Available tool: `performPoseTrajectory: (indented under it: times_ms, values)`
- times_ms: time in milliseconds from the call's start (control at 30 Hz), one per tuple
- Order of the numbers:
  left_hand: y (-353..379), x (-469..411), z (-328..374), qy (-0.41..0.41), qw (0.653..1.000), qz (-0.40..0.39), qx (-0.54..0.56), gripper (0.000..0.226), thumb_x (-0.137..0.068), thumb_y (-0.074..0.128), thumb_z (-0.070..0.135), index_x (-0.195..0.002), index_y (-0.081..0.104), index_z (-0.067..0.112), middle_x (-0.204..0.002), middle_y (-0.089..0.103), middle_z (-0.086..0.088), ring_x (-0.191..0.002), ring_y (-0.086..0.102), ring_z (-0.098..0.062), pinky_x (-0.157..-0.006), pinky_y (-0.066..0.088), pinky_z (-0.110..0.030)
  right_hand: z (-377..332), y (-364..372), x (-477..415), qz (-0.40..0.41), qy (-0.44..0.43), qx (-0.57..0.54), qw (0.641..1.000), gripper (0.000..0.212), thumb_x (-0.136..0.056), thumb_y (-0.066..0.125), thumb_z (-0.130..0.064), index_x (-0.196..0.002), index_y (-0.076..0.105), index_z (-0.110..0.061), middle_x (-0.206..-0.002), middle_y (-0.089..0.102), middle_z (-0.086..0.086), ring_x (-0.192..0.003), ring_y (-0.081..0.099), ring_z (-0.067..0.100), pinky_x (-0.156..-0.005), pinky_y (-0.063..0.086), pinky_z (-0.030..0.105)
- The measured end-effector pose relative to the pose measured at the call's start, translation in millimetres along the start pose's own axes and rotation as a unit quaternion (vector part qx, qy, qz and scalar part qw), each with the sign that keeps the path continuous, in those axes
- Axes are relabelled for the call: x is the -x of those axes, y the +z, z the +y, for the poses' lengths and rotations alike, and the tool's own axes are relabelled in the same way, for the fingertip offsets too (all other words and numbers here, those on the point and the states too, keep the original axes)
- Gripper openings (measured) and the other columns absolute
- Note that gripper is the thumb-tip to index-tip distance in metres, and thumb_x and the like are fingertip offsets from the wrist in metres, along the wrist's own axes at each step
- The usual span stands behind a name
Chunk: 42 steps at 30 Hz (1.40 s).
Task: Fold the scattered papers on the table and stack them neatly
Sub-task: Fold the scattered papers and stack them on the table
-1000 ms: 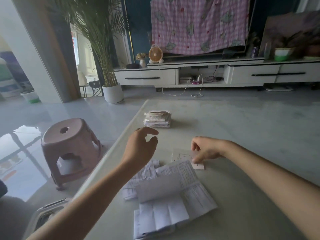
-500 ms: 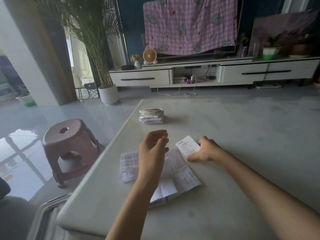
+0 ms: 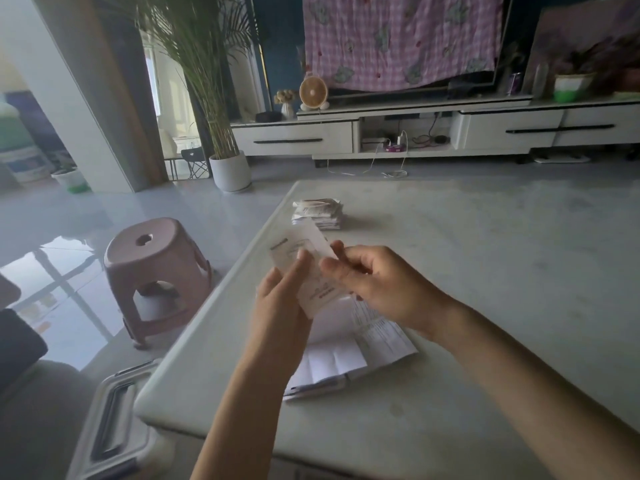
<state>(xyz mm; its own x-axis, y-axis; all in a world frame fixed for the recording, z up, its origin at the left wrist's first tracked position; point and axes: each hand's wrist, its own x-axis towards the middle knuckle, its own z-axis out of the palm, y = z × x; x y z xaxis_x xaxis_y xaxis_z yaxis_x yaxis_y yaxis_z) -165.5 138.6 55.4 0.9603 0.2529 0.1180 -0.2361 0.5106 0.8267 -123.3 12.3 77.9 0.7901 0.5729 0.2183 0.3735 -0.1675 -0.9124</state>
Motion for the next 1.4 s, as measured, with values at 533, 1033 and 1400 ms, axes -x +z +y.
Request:
performPoseTrajectory:
  times_ms: [533,1033,1400]
  values:
    - [-53.9,-5.1,10.4,0.036,0.984,0.173,-0.019,0.017,-0.097,0.041,0.008,-0.094,0.056,0.013,-0.083,0.073,-0.007,-0.083,0.068,-0.026,-0.077,0.056,-0.036,42.8,39.4,18.7,-0.073,0.017,0.315,0.946,0.038,-0.081,0.066,-0.042,-0.112,0.057,-0.022,-0.111,0.053,-0.004,-0.105,0.051,0.013,-0.080,0.035,0.019]
    - [-40.4,4.9,14.5,0.009,0.995,0.104,0.000,0.017,-0.096,0.039,0.009,-0.103,0.054,0.006,-0.083,0.073,-0.009,-0.075,0.071,-0.023,-0.062,0.058,-0.030,28.1,63.5,41.7,-0.204,0.035,0.349,0.914,0.020,-0.087,0.060,-0.031,-0.077,0.046,-0.023,-0.101,0.046,-0.001,-0.100,0.041,0.015,-0.081,0.028,0.024]
    - [-32.2,11.7,9.8,0.014,0.996,0.086,-0.023,0.018,-0.093,0.042,0.004,-0.098,0.060,0.008,-0.083,0.072,-0.007,-0.072,0.070,-0.017,-0.061,0.057,-0.030,-4.0,-22.3,37.1,0.027,0.059,-0.158,0.985,0.018,-0.070,0.071,-0.019,-0.074,0.055,-0.013,-0.068,0.055,0.000,-0.065,0.053,0.009,-0.057,0.043,0.020]
